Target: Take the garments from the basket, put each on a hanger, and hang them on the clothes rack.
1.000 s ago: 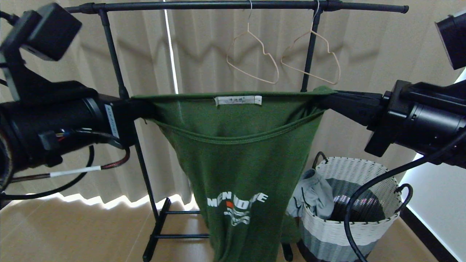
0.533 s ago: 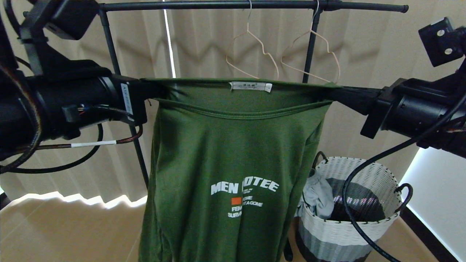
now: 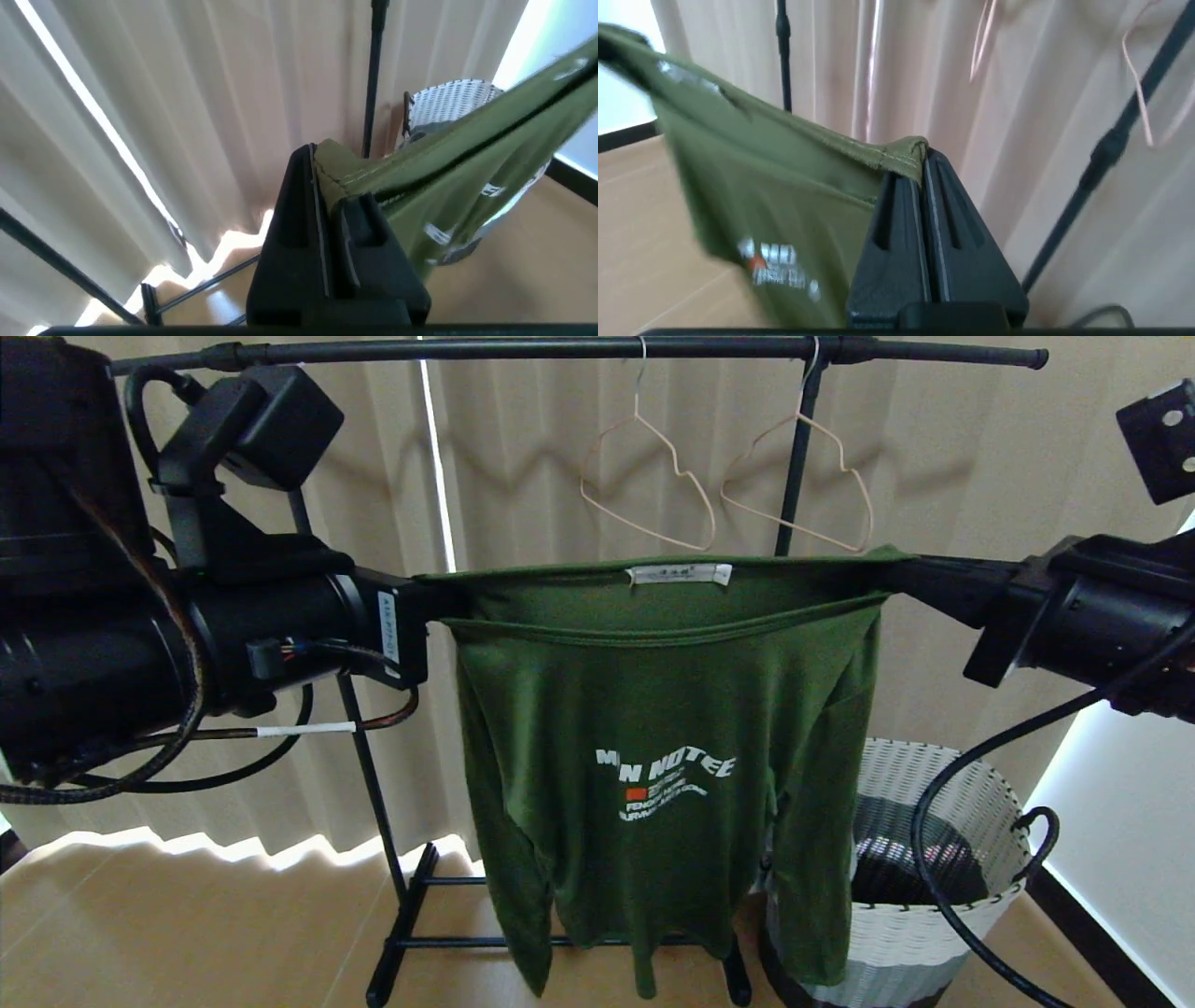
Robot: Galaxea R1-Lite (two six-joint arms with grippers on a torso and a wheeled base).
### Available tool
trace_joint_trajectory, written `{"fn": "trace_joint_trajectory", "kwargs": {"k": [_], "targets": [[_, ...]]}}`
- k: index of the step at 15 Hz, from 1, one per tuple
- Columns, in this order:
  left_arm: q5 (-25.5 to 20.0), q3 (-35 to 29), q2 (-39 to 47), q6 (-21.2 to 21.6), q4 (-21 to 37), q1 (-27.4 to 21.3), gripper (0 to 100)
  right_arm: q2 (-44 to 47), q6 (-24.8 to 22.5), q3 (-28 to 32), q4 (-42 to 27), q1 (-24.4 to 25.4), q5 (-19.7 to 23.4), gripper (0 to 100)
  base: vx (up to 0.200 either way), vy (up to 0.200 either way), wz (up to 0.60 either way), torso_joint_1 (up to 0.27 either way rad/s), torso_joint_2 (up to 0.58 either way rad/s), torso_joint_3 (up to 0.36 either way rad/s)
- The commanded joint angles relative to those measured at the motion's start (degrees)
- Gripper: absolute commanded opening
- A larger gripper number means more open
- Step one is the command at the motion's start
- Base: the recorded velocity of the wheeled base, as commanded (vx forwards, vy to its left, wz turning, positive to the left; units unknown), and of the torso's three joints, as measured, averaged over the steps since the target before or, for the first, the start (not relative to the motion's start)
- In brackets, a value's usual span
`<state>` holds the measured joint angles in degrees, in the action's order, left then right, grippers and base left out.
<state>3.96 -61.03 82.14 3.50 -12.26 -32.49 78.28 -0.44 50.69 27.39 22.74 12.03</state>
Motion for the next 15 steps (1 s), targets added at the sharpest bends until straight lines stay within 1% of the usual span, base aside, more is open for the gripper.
{"fn": "trace_joint_trajectory", "kwargs": {"k": [1, 3, 4, 6, 7, 9, 11, 12, 13, 14, 15], "targets": [[0.0, -1.3, 1.6, -0.3, 0.0, -1.7, 0, -6.3, 0.0, -0.7, -5.1, -0.1, 0.4, 0, 0.000, 0.000, 0.00, 0.000, 0.00, 0.000], [0.0, -3.3, 3.7, -1.7, -0.8, -2.4, 0, -9.0, 0.0, -0.7, -8.9, 1.0, 0.8, 0, 0.000, 0.000, 0.00, 0.000, 0.00, 0.000], [0.0, -4.1, 5.0, -1.8, -1.5, -2.4, 0, -9.7, 0.0, -0.9, -9.7, 2.0, 1.6, 0, 0.000, 0.000, 0.00, 0.000, 0.00, 0.000], [-0.1, -5.2, 5.7, -1.8, -1.6, -2.1, 0, -10.8, 0.0, -2.3, -10.0, 4.1, 2.1, 0, 0.000, 0.000, 0.00, 0.000, 0.00, 0.000], [-0.1, -5.1, 6.0, -1.9, -1.6, -2.1, 0, -11.7, 0.0, -3.8, -10.1, 6.0, 2.2, 0, 0.000, 0.000, 0.00, 0.000, 0.00, 0.000], [-0.1, -4.5, 6.1, -2.1, -1.5, -2.1, 0, -11.3, 0.0, -4.8, -9.7, 7.2, 2.3, 0, 0.000, 0.000, 0.00, 0.000, 0.00, 0.000], [-1.9, -3.4, 5.5, -2.1, -1.2, -2.1, 0, -9.2, -0.1, -4.3, -9.8, 6.5, 2.5, 0, 0.000, 0.000, 0.00, 0.000, 0.00, 0.000], [-3.5, -2.6, 4.1, -2.1, -0.6, -2.1, 0, -7.5, -0.1, -3.8, -9.3, 3.9, 2.5, 0, 0.000, 0.000, 0.00, 0.000, 0.00, 0.000], [-4.8, -2.3, 2.3, -2.1, 1.3, -2.1, 0, -5.7, 0.0, -2.9, -8.9, 2.3, 2.5, 0, 0.000, 0.000, 0.00, 0.000, 0.00, 0.000], [-6.1, -2.5, 0.7, -2.0, 3.9, -2.1, 0, -4.1, 0.0, -1.7, -7.7, 2.2, 2.5, 0, 0.000, 0.000, 0.00, 0.000, 0.00, 0.000], [-6.9, -2.6, -0.4, -2.0, 5.3, -2.1, 0, -3.1, 0.2, -1.2, -6.8, 2.0, 2.5, 0, 0.000, 0.000, 0.00, 0.000, 0.00, 0.000]]}}
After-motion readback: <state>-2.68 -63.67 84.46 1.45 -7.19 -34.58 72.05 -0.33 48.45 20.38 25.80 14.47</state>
